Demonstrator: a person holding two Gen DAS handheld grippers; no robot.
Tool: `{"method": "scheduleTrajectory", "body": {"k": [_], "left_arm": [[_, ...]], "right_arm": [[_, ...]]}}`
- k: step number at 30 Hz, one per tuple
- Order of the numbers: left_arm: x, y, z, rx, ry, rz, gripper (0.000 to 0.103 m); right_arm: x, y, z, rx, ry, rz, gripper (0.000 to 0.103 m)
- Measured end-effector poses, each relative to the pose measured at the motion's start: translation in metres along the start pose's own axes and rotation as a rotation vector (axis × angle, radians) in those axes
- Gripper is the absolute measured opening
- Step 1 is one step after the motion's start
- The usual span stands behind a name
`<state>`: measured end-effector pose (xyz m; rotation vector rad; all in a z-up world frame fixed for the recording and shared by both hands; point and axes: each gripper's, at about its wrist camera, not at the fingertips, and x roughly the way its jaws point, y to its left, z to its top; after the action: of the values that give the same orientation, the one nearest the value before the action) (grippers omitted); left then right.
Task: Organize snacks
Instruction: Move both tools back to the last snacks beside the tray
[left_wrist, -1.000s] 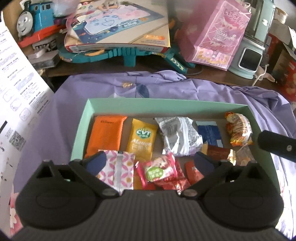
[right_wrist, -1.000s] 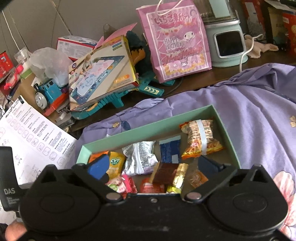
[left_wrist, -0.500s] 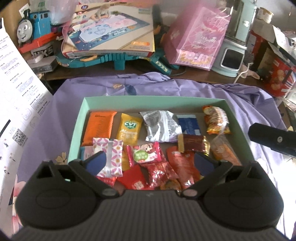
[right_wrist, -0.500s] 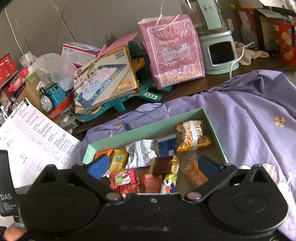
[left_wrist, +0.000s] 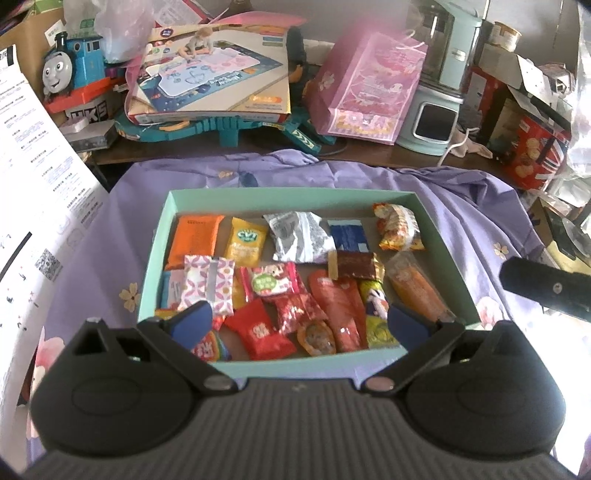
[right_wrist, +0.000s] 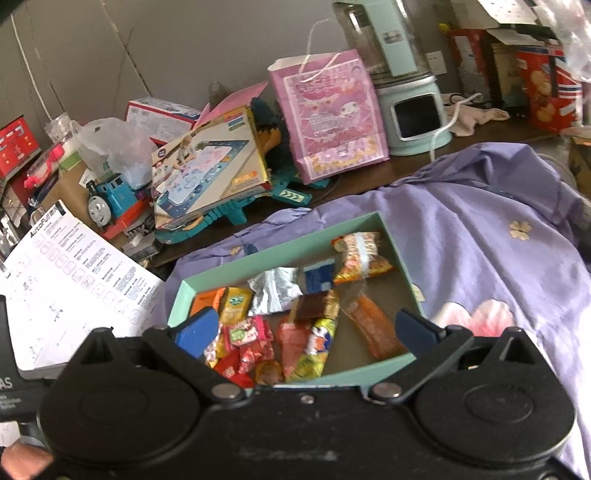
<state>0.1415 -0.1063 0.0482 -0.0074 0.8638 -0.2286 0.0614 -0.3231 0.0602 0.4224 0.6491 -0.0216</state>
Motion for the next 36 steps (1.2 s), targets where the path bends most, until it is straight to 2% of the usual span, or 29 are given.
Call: {"method": "scheduleTrajectory", "body": {"k": [7,13,19,25,31,36], "left_arm": [[-0.011,-0.011,-0.018,0.01,0.006,-0.025,0.103],[-0.006,-0.021,-0.049,0.045,0.058,-0.04,0.103],[0.012,-0.018,-0.088,0.058,0.134,-0.038,0.103],[0.03,-0.005,-0.113,0.046,0.184,-0.021,0.103],[0.045,0.004,-0.123,0.021,0.218,-0.015,0.103],[0.056,0.006,-0.125,0.023,0.236,-0.015,0.103]], "right_arm": [[-0.03,-0.029,-0.015,0.048,-0.017,-0.047,0.103],[-0.036,-0.054,-0.04,0.095,0.02,-0.092,0.103],[-0.026,-0.073,-0.071,0.131,0.082,-0.12,0.103],[-0.011,-0.08,-0.095,0.105,0.14,-0.161,0.103],[0.004,-0.089,-0.102,0.092,0.179,-0.191,0.103],[0.021,-0.092,-0.093,0.055,0.178,-0.215,0.103]]}}
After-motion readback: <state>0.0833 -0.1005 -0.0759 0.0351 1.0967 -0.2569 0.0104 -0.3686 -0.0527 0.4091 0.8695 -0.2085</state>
